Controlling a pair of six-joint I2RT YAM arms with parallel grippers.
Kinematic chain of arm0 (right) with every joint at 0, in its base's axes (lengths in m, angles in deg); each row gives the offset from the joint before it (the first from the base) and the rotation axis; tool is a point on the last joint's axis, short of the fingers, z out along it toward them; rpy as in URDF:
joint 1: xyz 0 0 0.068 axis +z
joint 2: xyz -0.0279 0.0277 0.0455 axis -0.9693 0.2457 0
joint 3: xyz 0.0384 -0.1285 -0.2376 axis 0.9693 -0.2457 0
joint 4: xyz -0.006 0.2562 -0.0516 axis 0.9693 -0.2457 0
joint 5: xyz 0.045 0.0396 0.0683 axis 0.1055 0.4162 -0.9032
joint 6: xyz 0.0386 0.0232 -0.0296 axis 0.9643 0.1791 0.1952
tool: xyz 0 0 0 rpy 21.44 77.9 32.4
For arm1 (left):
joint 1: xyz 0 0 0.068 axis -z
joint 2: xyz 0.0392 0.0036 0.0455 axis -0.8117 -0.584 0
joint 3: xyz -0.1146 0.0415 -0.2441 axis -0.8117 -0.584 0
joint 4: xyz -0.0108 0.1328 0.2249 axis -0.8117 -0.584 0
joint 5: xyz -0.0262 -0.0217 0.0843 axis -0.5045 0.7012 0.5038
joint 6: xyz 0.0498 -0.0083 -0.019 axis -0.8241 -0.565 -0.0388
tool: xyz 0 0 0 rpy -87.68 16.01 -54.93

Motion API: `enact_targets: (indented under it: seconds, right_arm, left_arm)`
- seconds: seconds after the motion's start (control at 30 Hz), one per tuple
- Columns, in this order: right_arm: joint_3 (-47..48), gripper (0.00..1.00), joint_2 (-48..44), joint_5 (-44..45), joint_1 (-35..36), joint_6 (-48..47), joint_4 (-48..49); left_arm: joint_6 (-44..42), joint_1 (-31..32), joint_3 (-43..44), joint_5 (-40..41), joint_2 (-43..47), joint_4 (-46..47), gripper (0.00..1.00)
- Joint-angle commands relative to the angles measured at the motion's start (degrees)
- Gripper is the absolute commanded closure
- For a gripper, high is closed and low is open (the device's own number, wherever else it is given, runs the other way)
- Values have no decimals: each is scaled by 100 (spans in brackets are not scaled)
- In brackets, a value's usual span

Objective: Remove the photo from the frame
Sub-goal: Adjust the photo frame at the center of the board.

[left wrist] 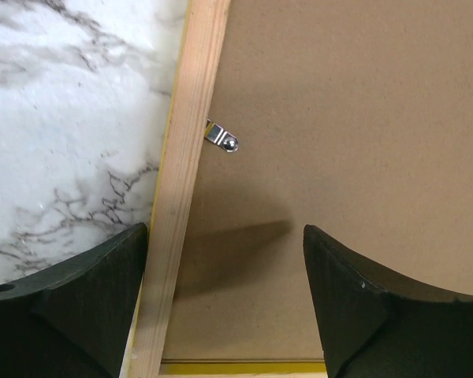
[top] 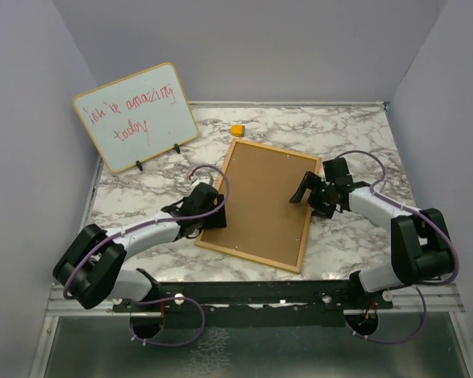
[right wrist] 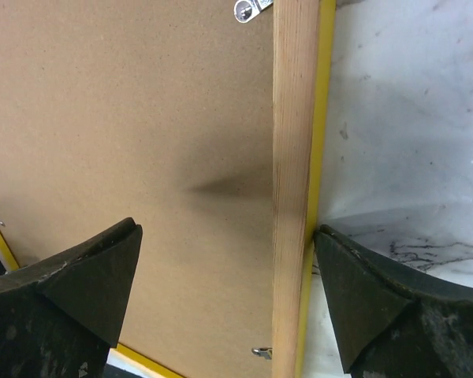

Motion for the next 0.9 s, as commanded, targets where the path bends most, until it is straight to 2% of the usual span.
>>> enact_targets:
  seconds: [0.0, 0.33, 0.47, 0.53, 0.73, 0.87]
  right_arm:
    - [-53, 6, 409, -356, 21, -431, -18]
    - [221, 5, 750, -1220, 25, -1204, 35]
    - [557, 5, 1237, -1211, 29, -1251, -158]
    - [561, 5, 1208, -1062, 32, -1201, -160]
    - [378, 2, 556, -132, 29, -873, -372]
    - [462, 2, 282, 469, 28, -687, -781]
  left_arm:
    - [821, 577, -591, -317, 225, -256, 21]
    - [1624, 1541, -925, 207, 916, -445, 21]
    - [1814, 1684, -947, 569, 1345, -738, 21]
    - [1825, 1684, -886, 695, 1476, -938, 19]
    - [1677, 1684, -422, 1249, 1641, -1593, 1]
    - [1541, 1653, 32, 1803, 1501, -2020, 1]
